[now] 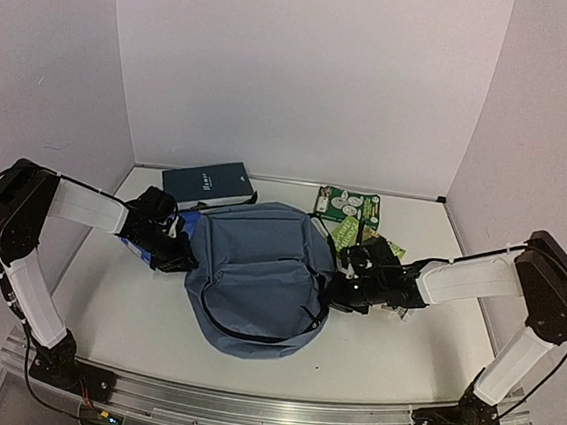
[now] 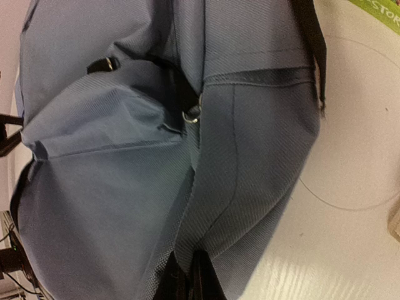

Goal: Pack the student bag
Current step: Adjust the student bag at the center of the board.

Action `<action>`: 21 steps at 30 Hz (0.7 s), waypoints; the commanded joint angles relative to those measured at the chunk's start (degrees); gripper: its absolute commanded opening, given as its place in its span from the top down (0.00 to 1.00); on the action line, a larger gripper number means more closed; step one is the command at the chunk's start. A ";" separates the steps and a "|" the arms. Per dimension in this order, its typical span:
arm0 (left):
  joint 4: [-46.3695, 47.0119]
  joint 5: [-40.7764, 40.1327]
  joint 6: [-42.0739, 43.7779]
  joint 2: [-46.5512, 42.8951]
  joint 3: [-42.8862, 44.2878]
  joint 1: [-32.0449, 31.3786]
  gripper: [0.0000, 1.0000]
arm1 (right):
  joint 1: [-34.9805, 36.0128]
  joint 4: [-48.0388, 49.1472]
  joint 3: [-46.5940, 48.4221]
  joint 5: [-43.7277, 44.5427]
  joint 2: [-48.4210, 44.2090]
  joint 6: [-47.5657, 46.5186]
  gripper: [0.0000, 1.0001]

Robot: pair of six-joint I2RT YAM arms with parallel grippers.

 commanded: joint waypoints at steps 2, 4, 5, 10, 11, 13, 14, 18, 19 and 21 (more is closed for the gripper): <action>3.28 2.59 -2.39 -1.54 -3.21 -7.19 0.88 | -2.37 3.87 7.52 3.01 4.12 -6.14 1.00; 3.46 1.98 -4.10 -2.76 -4.40 -9.73 0.88 | -3.42 3.48 8.95 3.23 4.86 -8.22 1.00; 3.49 1.56 -4.88 -3.76 -5.08 -10.51 0.88 | -3.63 2.49 9.86 3.61 4.78 -9.65 0.97; 1.72 -1.34 -7.73 -10.86 -7.65 -11.43 0.76 | -3.74 -5.43 12.19 7.13 1.16 -16.57 0.69; 0.48 -2.76 -7.45 -12.67 -7.19 -11.47 0.70 | -3.62 -8.22 12.29 8.45 -0.08 -18.21 0.62; -3.59 -5.40 -5.93 -15.14 -5.31 -11.44 0.57 | -3.68 -12.04 12.32 10.40 -3.17 -20.41 0.54; -5.46 -6.23 -4.69 -15.94 -3.66 -11.46 0.53 | -3.59 -14.36 12.39 10.82 -4.61 -21.27 0.50; -9.56 -7.94 1.72 -15.28 3.65 -11.52 0.43 | -2.74 -22.40 12.83 13.67 -8.63 -20.61 0.46; -9.81 -7.80 3.85 -14.48 5.45 -11.63 0.42 | -2.44 -23.53 12.74 13.30 -9.57 -19.39 0.46; -10.42 -7.38 7.12 -11.73 9.29 -12.21 0.41 | -1.75 -24.62 12.20 11.40 -11.41 -16.19 0.46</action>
